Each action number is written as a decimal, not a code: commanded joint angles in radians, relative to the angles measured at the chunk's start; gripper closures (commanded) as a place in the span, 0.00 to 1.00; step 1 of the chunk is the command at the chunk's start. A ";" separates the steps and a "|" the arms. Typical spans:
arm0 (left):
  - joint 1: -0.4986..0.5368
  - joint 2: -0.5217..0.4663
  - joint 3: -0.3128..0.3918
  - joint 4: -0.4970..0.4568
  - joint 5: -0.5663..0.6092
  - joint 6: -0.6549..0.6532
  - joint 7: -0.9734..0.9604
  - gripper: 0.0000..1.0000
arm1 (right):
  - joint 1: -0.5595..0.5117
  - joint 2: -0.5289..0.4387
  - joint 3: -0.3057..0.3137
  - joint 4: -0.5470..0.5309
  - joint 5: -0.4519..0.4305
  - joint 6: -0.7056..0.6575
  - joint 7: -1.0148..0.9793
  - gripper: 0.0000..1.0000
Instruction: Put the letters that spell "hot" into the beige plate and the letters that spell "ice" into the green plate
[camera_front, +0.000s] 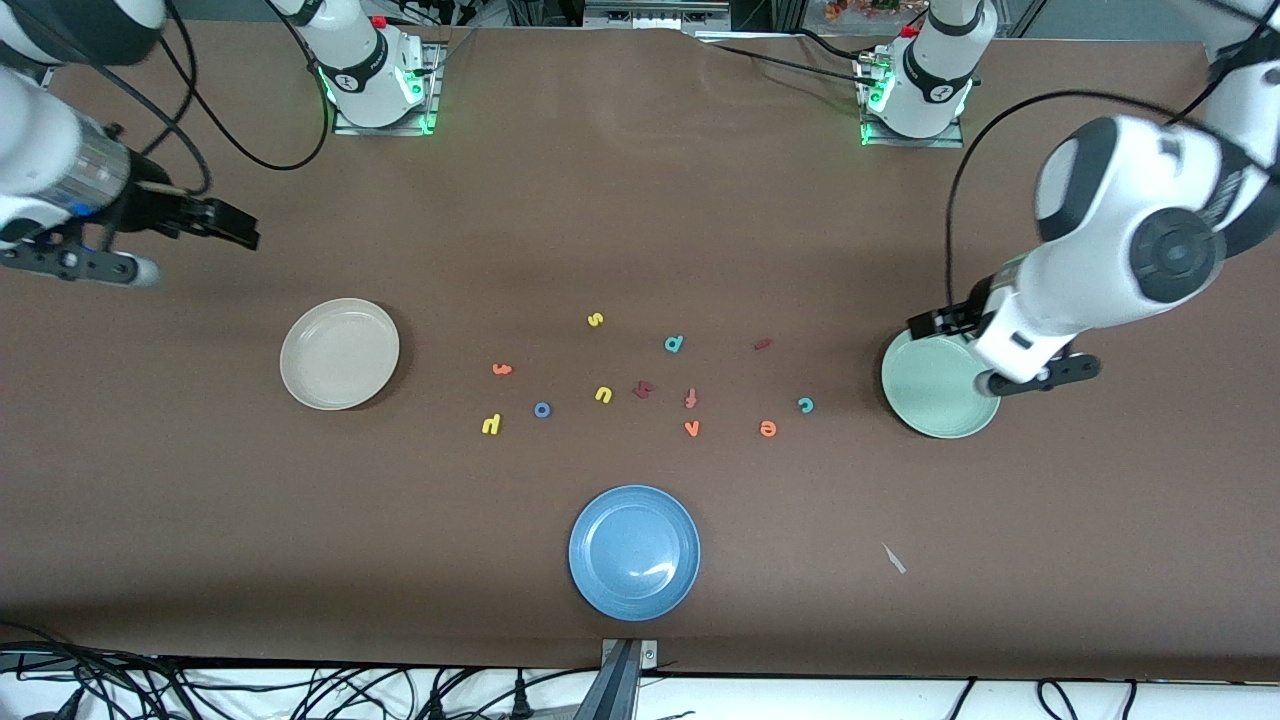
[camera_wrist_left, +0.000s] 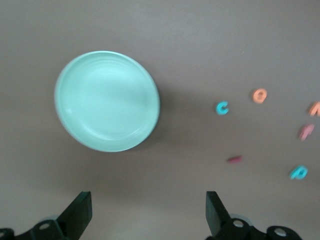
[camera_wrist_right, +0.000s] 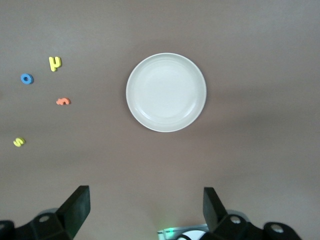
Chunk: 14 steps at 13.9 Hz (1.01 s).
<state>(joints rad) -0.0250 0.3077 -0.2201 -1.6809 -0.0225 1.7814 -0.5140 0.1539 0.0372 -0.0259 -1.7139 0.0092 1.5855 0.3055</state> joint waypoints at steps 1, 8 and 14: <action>-0.065 0.071 -0.002 0.024 0.030 0.070 -0.164 0.00 | 0.070 0.050 -0.006 -0.001 0.017 0.054 0.147 0.00; -0.137 0.315 -0.007 0.026 0.022 0.327 -0.196 0.19 | 0.228 0.213 -0.006 -0.070 0.015 0.319 0.527 0.00; -0.138 0.406 -0.005 0.024 0.153 0.476 -0.132 0.32 | 0.240 0.409 -0.006 -0.036 0.012 0.484 0.376 0.00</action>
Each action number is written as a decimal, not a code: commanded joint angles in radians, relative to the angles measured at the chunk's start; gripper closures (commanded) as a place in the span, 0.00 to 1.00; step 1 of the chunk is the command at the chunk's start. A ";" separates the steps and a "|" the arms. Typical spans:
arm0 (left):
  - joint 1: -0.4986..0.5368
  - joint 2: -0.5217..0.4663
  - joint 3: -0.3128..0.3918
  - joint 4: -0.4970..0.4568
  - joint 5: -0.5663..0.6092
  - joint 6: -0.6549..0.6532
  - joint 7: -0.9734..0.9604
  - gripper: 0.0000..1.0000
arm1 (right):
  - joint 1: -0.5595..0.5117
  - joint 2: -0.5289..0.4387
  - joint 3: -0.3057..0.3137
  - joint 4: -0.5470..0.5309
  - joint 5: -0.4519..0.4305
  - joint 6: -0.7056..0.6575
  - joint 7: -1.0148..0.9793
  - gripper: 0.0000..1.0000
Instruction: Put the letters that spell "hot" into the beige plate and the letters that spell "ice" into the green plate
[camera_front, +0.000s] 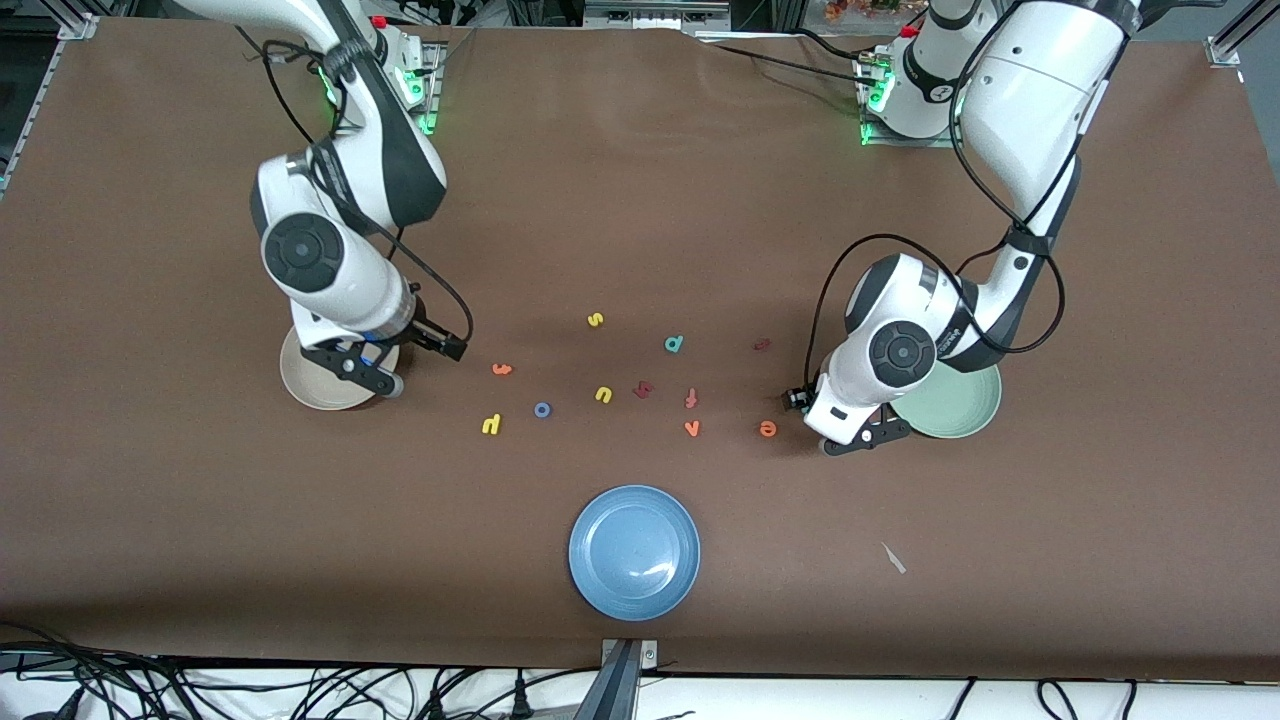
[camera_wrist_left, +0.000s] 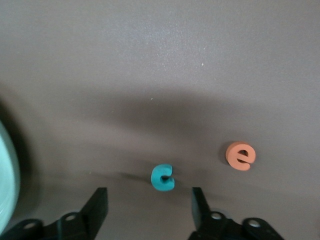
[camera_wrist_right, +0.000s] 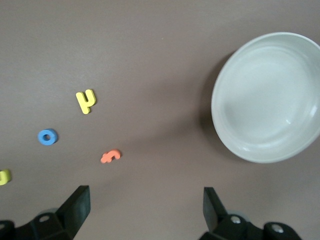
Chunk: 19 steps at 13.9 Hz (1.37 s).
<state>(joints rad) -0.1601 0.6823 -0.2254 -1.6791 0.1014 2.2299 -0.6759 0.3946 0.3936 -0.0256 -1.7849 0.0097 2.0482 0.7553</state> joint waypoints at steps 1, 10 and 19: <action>-0.004 0.037 0.000 0.021 0.029 0.039 0.041 0.35 | 0.000 0.077 -0.007 0.042 0.012 0.047 -0.082 0.00; -0.002 0.083 0.000 0.021 0.029 0.088 0.118 0.52 | -0.005 0.272 0.023 0.131 0.015 0.247 -0.126 0.00; 0.014 0.007 -0.002 0.022 0.023 -0.007 0.130 1.00 | -0.019 0.398 0.039 0.268 0.096 0.248 -0.298 0.01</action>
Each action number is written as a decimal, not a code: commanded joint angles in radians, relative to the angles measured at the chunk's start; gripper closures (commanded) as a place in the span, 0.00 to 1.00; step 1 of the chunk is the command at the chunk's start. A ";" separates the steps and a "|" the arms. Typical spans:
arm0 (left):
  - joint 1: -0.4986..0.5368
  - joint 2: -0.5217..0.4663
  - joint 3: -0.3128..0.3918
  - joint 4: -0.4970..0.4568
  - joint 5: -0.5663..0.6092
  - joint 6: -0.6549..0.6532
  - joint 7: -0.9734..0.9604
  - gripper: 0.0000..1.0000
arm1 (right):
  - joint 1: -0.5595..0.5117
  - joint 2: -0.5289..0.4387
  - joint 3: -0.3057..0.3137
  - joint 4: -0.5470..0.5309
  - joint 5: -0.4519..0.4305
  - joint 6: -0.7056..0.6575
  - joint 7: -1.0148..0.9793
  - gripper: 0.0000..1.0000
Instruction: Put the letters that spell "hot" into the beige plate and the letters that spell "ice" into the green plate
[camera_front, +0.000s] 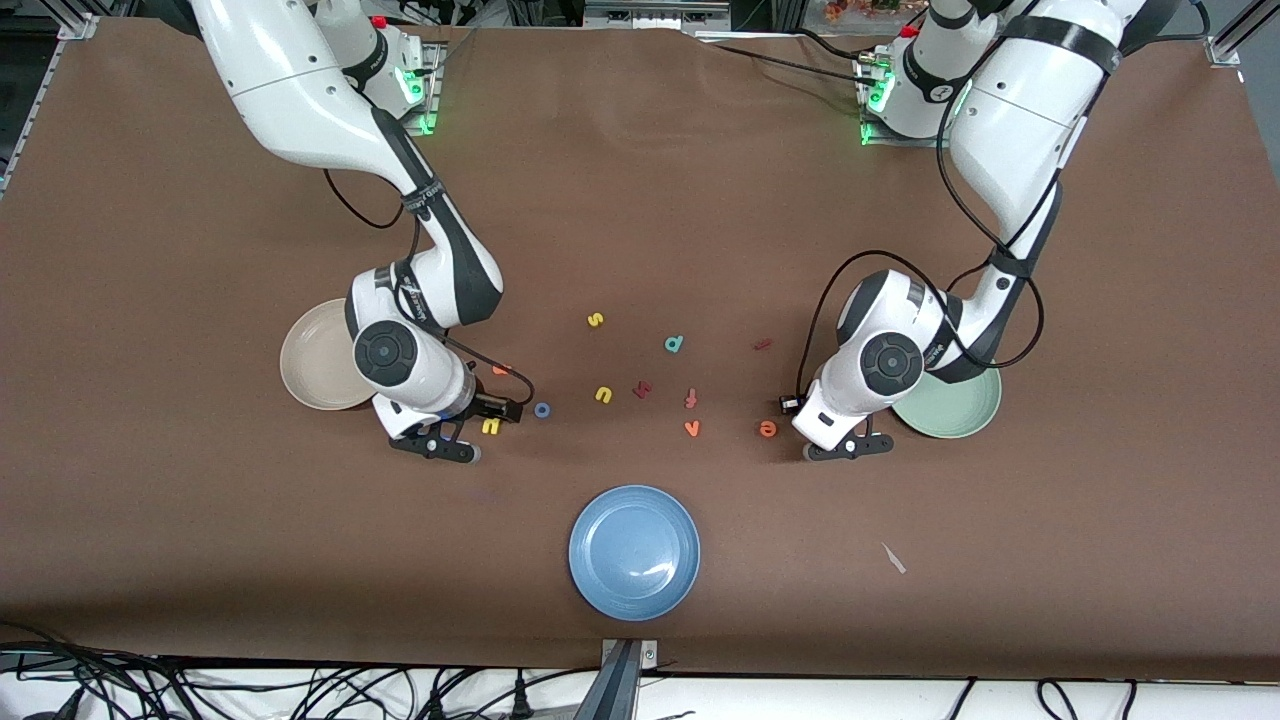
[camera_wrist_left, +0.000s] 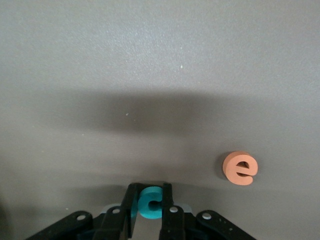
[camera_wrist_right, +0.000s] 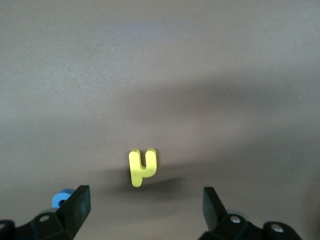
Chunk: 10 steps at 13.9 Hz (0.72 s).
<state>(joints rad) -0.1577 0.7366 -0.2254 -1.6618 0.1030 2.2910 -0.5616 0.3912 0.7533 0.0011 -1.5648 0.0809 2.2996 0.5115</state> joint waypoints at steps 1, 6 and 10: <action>0.015 -0.083 -0.002 0.007 0.021 -0.126 0.019 1.00 | -0.015 0.040 0.013 0.048 0.025 -0.003 -0.057 0.01; 0.131 -0.174 0.003 0.005 0.024 -0.341 0.321 1.00 | -0.018 0.066 0.013 0.052 0.053 -0.002 -0.074 0.10; 0.297 -0.172 0.003 -0.010 0.024 -0.383 0.756 1.00 | -0.021 0.083 0.013 0.074 0.051 -0.002 -0.087 0.23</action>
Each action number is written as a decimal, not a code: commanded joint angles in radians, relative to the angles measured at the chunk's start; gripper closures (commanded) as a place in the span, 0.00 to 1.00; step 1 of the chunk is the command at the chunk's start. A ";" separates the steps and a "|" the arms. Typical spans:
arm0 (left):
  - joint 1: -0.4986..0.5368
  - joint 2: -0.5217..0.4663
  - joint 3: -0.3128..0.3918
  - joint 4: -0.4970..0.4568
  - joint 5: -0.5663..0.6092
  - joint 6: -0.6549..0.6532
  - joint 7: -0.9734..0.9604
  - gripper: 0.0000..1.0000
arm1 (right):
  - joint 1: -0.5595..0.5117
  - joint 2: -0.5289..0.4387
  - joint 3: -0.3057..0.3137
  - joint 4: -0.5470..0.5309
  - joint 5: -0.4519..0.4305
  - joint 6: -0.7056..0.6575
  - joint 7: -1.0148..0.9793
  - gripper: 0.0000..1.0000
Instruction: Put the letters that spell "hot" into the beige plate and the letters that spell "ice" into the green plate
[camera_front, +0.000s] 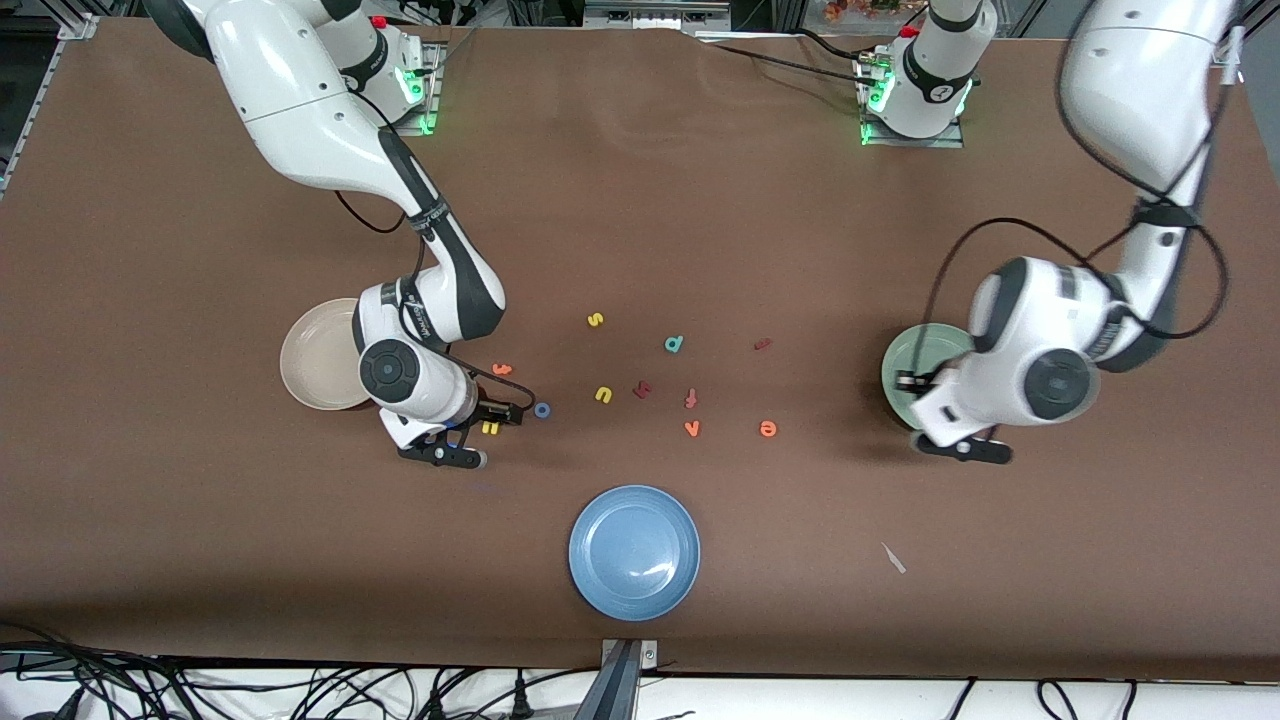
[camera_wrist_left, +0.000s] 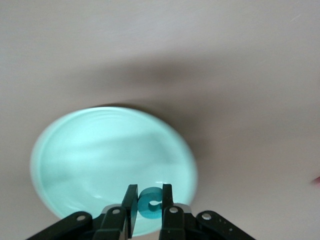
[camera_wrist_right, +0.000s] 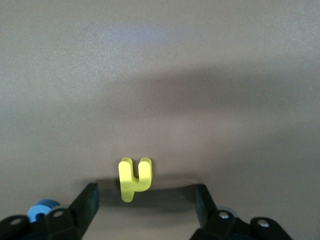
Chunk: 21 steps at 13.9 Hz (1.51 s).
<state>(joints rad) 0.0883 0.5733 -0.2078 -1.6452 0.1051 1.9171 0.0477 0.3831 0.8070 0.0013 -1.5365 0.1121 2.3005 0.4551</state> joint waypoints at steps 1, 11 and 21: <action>0.062 -0.004 -0.015 -0.036 0.022 -0.009 0.165 1.00 | -0.013 0.031 0.012 0.047 0.020 -0.003 -0.038 0.28; 0.048 -0.026 -0.064 -0.038 0.008 -0.021 0.108 0.00 | -0.009 0.031 0.012 0.049 0.020 -0.003 -0.067 0.88; -0.174 0.146 -0.088 0.128 -0.027 0.267 -0.104 0.00 | -0.009 -0.225 -0.109 -0.140 -0.032 -0.211 -0.199 1.00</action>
<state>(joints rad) -0.0685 0.6665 -0.3017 -1.5642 0.1011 2.1288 -0.0381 0.3757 0.6975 -0.0837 -1.5171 0.0959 2.0628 0.3047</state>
